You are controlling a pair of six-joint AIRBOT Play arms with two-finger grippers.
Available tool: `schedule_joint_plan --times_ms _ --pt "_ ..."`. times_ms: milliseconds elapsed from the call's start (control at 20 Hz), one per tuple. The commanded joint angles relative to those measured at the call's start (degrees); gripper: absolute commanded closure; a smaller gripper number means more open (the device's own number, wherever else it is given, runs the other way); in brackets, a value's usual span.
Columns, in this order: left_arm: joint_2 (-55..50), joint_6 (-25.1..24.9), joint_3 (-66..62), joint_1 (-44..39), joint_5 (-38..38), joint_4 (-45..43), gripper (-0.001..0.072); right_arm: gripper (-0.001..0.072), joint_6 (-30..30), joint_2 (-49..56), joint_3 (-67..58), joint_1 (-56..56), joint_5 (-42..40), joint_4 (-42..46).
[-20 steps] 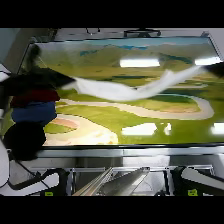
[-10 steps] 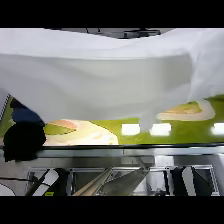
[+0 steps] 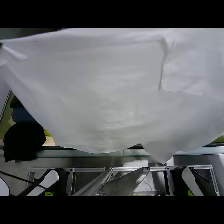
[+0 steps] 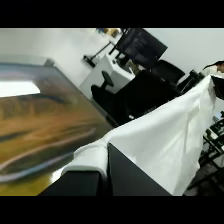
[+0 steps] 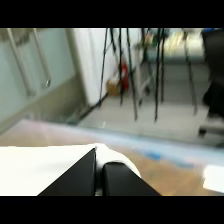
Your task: Fold the shirts.
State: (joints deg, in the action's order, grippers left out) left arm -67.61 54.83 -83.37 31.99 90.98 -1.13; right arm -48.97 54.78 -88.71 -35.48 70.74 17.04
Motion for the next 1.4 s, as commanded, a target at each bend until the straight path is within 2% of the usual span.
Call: schedule_joint_plan --times_ms 0,100,250,550,700,850,1050,1150,1350 --pt "-12.70 -1.53 3.43 -10.19 -5.49 -14.14 0.0683 0.0689 0.15 12.59 5.57 9.70 -2.03 11.61" --pt "-20.83 -2.14 3.30 -12.41 -8.26 -17.09 0.0689 0.0689 0.15 22.03 5.75 12.24 -3.52 13.27" --pt "-34.16 -2.91 -2.01 -13.68 -10.80 -20.09 0.0692 0.0690 0.11 35.36 5.73 14.62 -10.49 13.11" --pt "-51.58 -1.40 -18.99 -15.52 -14.60 -20.46 0.0699 0.0691 0.11 49.99 4.35 16.13 -18.88 8.22" --pt "-56.08 0.00 -25.90 -16.44 -15.17 -22.93 0.0699 0.0691 0.13 51.84 3.65 16.11 -18.62 9.38" --pt "-58.64 4.39 -31.98 -18.60 -15.67 -36.81 0.0699 0.0691 -0.61 51.98 3.67 16.20 -16.20 15.39" --pt "-58.49 7.19 -33.05 -21.84 -19.10 -52.63 0.0699 0.0691 -7.37 52.02 3.67 16.31 -15.87 27.85" --pt "-58.51 7.45 -32.83 -22.82 -19.80 -55.34 0.0698 0.0690 -8.55 52.02 3.72 16.44 -15.87 30.84" --pt "-58.45 7.19 -32.83 -24.44 -21.97 -55.95 0.0697 0.0690 -8.52 52.02 3.72 17.53 -17.20 30.97"
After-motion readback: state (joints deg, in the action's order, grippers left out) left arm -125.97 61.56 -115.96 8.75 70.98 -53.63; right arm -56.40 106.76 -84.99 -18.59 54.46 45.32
